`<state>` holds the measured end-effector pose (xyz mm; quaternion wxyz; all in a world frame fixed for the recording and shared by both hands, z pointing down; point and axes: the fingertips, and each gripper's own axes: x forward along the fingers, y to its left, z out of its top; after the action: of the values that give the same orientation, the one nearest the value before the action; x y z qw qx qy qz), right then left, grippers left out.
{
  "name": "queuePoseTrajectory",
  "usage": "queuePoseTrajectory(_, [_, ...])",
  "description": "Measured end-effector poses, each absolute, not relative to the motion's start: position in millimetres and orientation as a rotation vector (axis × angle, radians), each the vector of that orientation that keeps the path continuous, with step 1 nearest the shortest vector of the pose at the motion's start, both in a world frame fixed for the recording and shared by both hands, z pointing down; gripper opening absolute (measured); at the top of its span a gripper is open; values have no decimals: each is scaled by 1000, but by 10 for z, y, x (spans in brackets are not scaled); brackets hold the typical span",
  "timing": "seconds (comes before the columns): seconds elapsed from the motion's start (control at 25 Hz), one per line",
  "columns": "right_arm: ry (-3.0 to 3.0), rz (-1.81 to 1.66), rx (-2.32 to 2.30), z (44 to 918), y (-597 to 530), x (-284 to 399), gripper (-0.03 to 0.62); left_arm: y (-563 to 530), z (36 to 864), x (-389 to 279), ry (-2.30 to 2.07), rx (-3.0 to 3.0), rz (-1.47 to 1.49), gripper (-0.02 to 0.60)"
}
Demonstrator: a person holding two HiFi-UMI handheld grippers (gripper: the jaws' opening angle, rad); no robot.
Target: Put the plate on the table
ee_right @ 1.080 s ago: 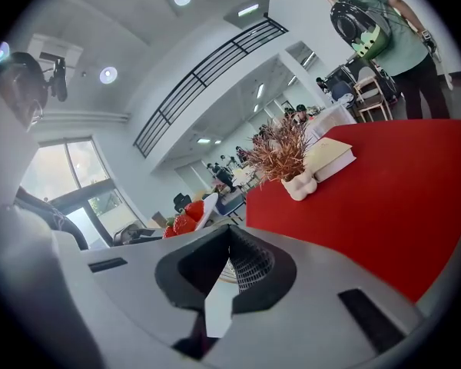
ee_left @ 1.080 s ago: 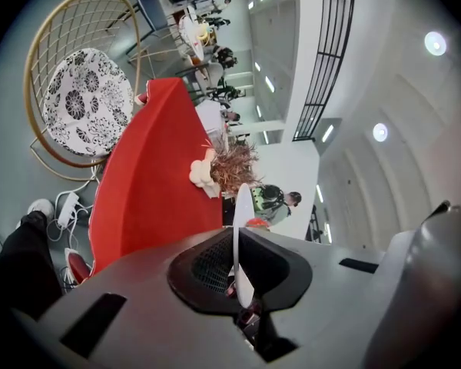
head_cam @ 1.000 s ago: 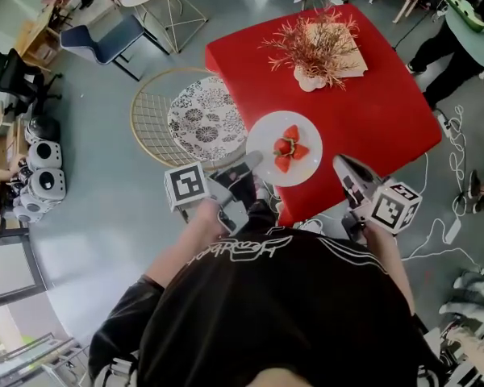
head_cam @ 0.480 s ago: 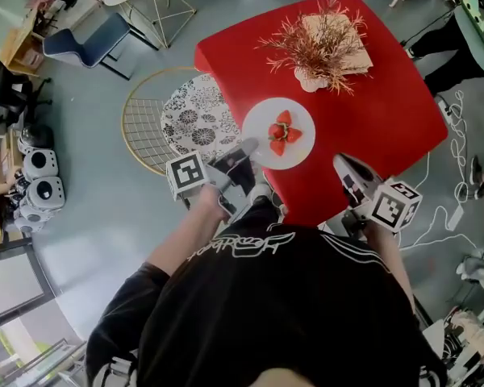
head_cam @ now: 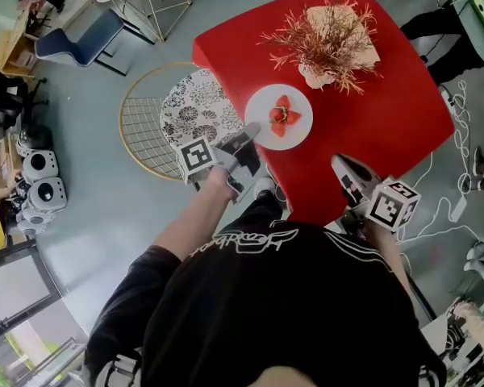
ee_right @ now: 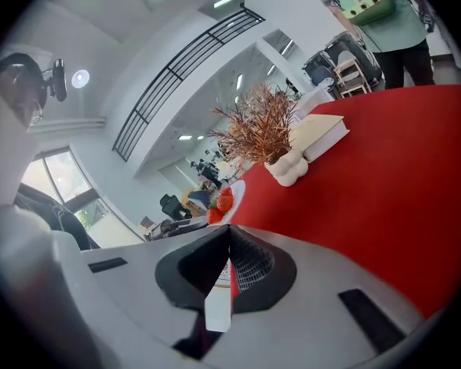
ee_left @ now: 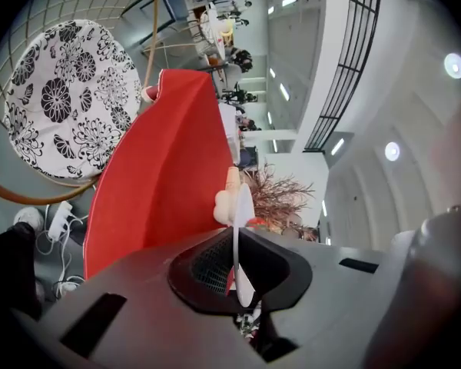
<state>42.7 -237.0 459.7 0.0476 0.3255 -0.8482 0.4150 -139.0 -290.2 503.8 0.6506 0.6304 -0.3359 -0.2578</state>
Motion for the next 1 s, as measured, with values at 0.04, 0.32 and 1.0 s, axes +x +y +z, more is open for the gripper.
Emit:
queuePoseTrajectory(0.04, [-2583, 1277, 992, 4616, -2376, 415, 6, -2943, 5094, -1391, -773, 1430, -575, 17])
queuePoseTrajectory(0.32, [-2560, 1304, 1022, 4700, -2447, 450, 6, -3136, 5442, -1361, -871, 1422, -441, 17])
queuePoseTrajectory(1.0, [-2510, 1387, 1085, 4819, -2501, 497, 6, -3234, 5795, -1367, -946, 1343, -288, 17])
